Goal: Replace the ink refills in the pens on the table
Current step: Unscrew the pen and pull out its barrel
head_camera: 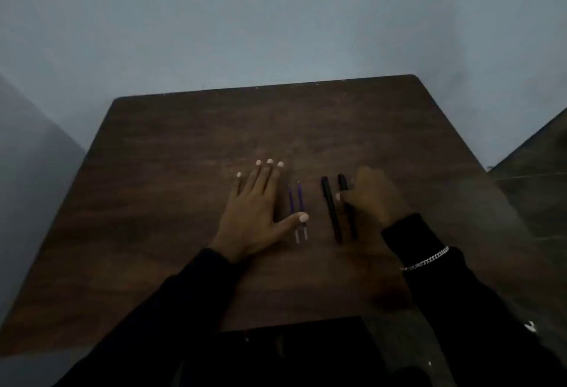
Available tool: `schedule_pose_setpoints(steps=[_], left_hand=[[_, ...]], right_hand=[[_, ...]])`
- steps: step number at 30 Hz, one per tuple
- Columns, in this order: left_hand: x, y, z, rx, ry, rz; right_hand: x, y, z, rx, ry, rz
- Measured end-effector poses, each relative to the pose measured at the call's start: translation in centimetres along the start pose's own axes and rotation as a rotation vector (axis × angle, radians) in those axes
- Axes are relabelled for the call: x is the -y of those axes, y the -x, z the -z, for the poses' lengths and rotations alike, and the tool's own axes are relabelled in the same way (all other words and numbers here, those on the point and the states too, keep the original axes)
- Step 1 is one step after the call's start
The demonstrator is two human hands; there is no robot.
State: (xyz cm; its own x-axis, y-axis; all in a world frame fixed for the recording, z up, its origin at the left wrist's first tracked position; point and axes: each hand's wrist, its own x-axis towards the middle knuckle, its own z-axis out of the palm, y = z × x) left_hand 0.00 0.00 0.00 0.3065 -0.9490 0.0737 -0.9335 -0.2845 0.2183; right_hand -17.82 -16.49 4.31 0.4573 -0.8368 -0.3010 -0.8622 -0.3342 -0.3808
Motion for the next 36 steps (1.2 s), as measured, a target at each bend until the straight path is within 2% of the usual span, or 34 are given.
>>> schedule_pose_setpoints(steps=[6,13,15,19,25,28,31,36], left_hand=[[0.5,-0.3,-2.0,-0.069,0.017,-0.040],[-0.1,-0.7,-2.9,-0.173,0.043,-0.102],[-0.3,-0.8,-2.7,-0.213,0.049,-0.121],[-0.4,-0.6,-2.3,-0.278,0.132,-0.139],[-0.3,-0.4,-1.8,-0.316,0.359,-0.193],[-0.2,-0.7,-1.5,-0.381,0.447,-0.204],[0.0,-1.1,-1.4,-0.465,0.423,-0.197],[0.2,-1.2,-1.4,-0.537,0.417,-0.223]], right_hand=[[-1.2,-1.5,-1.7,-0.023,-0.049,-0.029],[-1.8,-1.5,-1.7,-0.138,-0.107,-0.017],[-1.9,-1.0,-1.3,-0.187,-0.202,0.038],[-1.0,0.2,0.0,-0.288,-0.374,0.269],[2.8,0.0,0.3,-0.053,-0.789,0.490],[4.3,-0.5,-0.4,0.022,-0.842,0.583],[5.0,-1.0,-1.0,0.073,-0.871,0.641],[5.1,-1.3,-2.6,0.080,-0.878,0.712]])
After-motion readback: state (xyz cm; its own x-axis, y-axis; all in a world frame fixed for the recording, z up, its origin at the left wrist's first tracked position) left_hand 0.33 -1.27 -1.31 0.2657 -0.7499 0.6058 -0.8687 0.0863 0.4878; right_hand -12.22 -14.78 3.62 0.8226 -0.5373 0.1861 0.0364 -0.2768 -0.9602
